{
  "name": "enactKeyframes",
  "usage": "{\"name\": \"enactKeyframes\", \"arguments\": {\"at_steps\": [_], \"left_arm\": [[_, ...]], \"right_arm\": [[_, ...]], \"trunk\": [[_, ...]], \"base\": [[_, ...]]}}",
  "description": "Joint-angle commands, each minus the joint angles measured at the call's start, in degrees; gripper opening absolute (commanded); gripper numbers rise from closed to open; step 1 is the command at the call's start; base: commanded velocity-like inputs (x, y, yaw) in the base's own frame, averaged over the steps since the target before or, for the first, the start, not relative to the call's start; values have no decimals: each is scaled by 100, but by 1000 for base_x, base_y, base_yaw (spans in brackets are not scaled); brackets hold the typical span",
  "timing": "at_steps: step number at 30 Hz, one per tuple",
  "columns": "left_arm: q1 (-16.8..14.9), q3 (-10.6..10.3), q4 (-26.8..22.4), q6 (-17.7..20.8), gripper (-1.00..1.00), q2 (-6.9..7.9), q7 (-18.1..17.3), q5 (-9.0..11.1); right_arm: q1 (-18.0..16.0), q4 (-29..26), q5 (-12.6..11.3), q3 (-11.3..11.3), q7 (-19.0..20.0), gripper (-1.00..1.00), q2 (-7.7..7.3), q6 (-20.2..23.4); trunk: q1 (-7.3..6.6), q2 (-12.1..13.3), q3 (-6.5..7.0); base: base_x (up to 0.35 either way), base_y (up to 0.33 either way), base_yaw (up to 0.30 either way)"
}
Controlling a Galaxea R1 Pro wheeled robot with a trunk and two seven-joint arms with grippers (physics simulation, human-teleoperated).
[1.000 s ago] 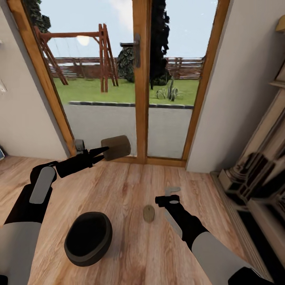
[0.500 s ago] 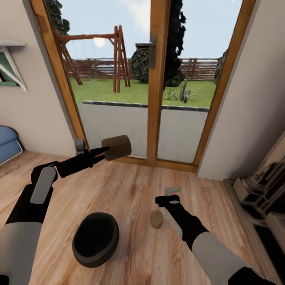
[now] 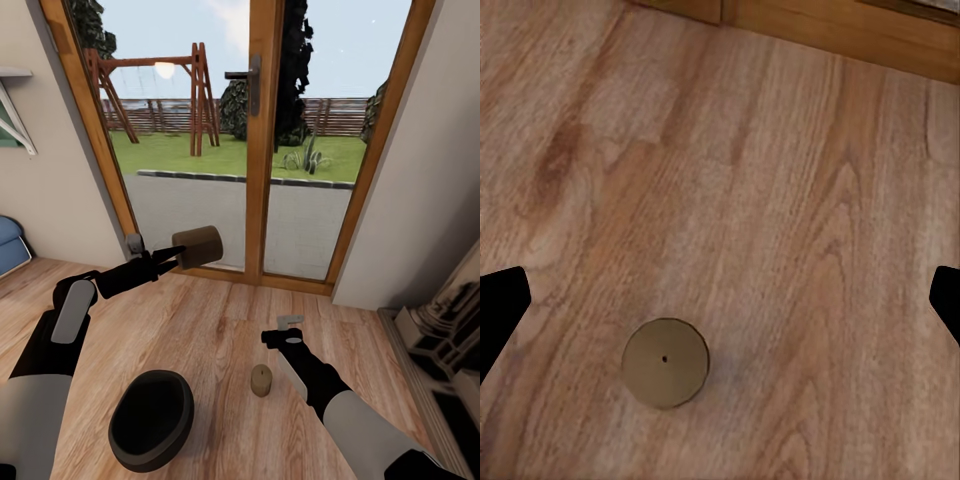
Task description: Place each of the two pumpkins and all three candles from the living room inside a cabinet in the living room (use any cabinet), then make sure every cabinet is closed, and position the cauldron so it is next to a table in the living room.
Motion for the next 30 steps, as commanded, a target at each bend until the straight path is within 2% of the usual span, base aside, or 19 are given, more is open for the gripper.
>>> {"name": "enactKeyframes", "arguments": {"at_steps": [1, 6, 7, 10, 13, 20, 30], "left_arm": [[2, -2, -12, -1, -100, -1, 2, -2], [13, -4, -31, -4, -100, -10, 16, -8], [13, -3, -32, -3, -100, -11, 17, -8], [14, -6, -32, -1, -100, -12, 18, -3], [14, -8, -32, -1, -100, -12, 18, 0], [14, -15, -28, -3, -100, -18, 18, 0], [14, -18, 3, -1, -100, -21, 8, 0]], "right_arm": [[1, 1, -3, 2, 5, 100, -3, 3], [-6, -20, -40, -1, 35, 100, 6, 88], [-33, -26, -49, -2, 38, 100, 7, 218], [-158, -119, -54, -2, 49, 100, 81, 1214], [-199, -190, -55, -2, 37, 100, 119, 1682], [-218, -185, -70, -11, 42, 100, 157, 1802], [-218, -149, -69, -11, 42, 100, 202, 1795]], "trunk": [[0, 0, 0], [0, 0, 0], [0, 0, 0], [0, 0, 0], [0, 0, 0], [0, 0, 0], [0, 0, 0]], "base": [[1, 0, 0], [0, 0, 0], [0, 0, 0], [0, 0, 0], [0, 0, 0], [25, 0, 0], [293, 0, 0]]}}
